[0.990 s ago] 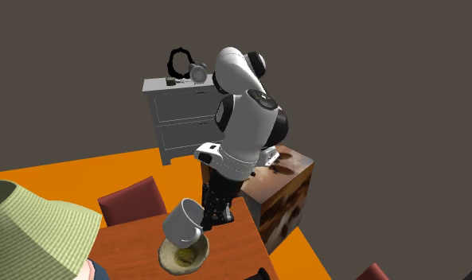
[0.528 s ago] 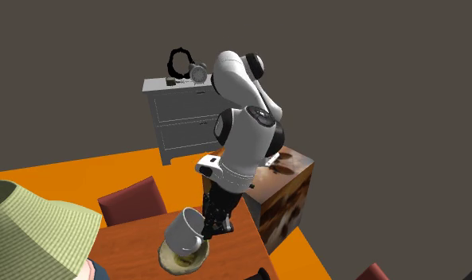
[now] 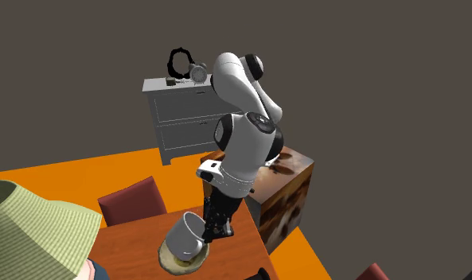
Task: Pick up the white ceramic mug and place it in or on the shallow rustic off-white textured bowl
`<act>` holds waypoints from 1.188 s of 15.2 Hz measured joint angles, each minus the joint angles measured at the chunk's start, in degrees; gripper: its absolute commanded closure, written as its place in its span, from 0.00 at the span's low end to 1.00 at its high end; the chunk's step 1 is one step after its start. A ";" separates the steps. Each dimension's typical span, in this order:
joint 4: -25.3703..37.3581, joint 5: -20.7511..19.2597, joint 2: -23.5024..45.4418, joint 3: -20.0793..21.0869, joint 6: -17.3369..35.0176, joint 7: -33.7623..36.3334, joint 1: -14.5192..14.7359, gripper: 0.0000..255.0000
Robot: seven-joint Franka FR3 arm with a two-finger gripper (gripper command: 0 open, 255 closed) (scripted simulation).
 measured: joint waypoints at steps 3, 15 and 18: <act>0.00 -0.01 0.00 0.00 0.01 0.00 0.00 0.00; 0.95 3.09 -3.67 2.44 -3.80 -1.30 -0.46 0.00; 0.99 3.14 -3.72 2.47 -3.88 -1.33 -0.46 0.00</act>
